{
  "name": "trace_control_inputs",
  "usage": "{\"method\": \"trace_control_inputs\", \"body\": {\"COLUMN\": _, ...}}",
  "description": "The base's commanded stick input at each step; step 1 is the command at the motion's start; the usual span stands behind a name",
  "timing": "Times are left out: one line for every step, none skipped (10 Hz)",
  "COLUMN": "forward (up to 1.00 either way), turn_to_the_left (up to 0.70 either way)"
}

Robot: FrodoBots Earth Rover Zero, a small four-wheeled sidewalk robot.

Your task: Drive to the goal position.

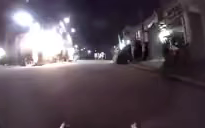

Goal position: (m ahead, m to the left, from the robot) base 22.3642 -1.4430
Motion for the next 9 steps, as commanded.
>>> {"method": "trace_control_inputs", "body": {"forward": 1.00, "turn_to_the_left": 0.00}}
{"method": "trace_control_inputs", "body": {"forward": 1.00, "turn_to_the_left": 0.00}}
{"method": "trace_control_inputs", "body": {"forward": 1.00, "turn_to_the_left": 0.00}}
{"method": "trace_control_inputs", "body": {"forward": 1.00, "turn_to_the_left": 0.00}}
{"method": "trace_control_inputs", "body": {"forward": 1.00, "turn_to_the_left": 0.00}}
{"method": "trace_control_inputs", "body": {"forward": 1.00, "turn_to_the_left": 0.00}}
{"method": "trace_control_inputs", "body": {"forward": 1.00, "turn_to_the_left": 0.00}}
{"method": "trace_control_inputs", "body": {"forward": 1.00, "turn_to_the_left": 0.00}}
{"method": "trace_control_inputs", "body": {"forward": 1.00, "turn_to_the_left": 0.00}}
